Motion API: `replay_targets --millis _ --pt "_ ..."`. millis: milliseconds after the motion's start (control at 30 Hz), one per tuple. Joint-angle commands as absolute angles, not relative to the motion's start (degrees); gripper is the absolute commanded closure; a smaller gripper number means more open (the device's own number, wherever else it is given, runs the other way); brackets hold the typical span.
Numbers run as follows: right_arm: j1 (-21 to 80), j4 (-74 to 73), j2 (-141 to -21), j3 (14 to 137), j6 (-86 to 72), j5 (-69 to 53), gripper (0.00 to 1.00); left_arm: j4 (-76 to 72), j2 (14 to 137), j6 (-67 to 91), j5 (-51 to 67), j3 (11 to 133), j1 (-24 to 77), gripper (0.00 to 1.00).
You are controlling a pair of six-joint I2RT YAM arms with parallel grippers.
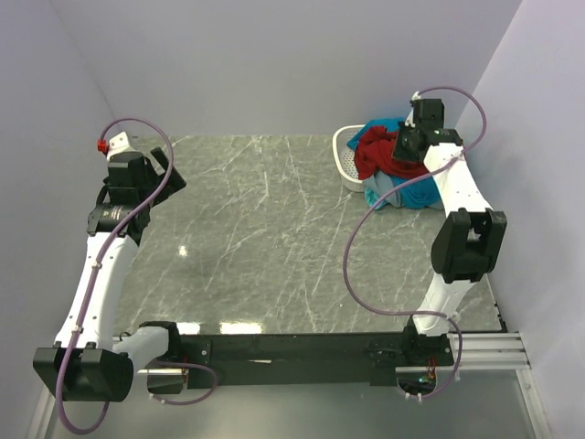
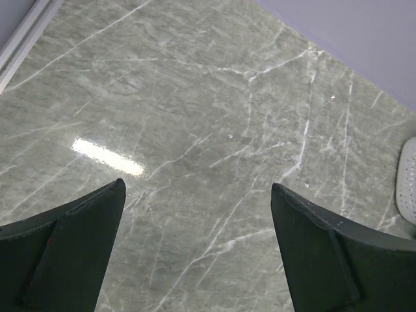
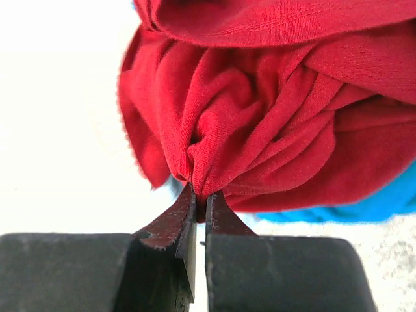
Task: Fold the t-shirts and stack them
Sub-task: Grab the tshirt from the pile, then move the tshirt to the center of the board
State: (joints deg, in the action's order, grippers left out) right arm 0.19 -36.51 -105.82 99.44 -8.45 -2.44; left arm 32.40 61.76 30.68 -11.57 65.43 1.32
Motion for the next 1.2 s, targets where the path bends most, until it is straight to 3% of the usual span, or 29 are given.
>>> replay_targets --millis 0,267,600,733,867,900,933,967,1000,1067,1167 --pt "0.4 -37.7 -95.7 105.6 -8.3 -6.4 1.0 29.3 61.8 30.1 -9.5 69.1 1.3 0.01" --pt "7.1 -35.4 -82.5 112.1 -11.2 -13.7 1.0 27.6 65.8 30.4 -6.9 72.3 1.3 0.01" --pt "24.4 -35.3 -86.8 132.5 -13.4 -20.4 1.0 28.0 65.9 28.9 -8.7 74.9 1.3 0.01" --pt "26.4 -29.3 -85.8 126.6 -17.3 -21.5 1.0 28.9 65.1 28.4 -10.0 74.4 1.3 0.01" --pt "26.3 -29.7 -85.2 115.0 -17.8 -9.7 1.0 30.6 63.9 28.8 -11.5 73.0 1.4 0.01" --pt "26.3 -30.5 -85.3 112.8 -17.6 -7.1 0.94 30.9 63.8 28.7 -12.0 72.5 1.3 0.01" --pt "26.3 -31.5 -85.8 110.5 -17.6 -4.8 0.81 31.2 63.5 28.7 -12.6 71.5 1.3 0.01" --pt "26.2 -33.9 -86.1 108.2 -17.3 -2.6 0.51 31.7 63.3 28.6 -12.9 70.8 1.4 0.01" --pt "26.2 -35.1 -86.6 103.7 -16.9 -0.2 0.38 32.0 63.1 28.6 -13.4 70.0 1.6 0.02" --pt "26.1 -38.4 -88.1 99.6 -16.7 4.5 0.28 32.7 63.5 28.5 -14.7 67.9 3.1 0.03" --pt "26.3 -38.0 -87.5 91.0 -16.7 4.5 0.27 33.7 64.9 29.6 -16.5 65.8 8.1 0.04"
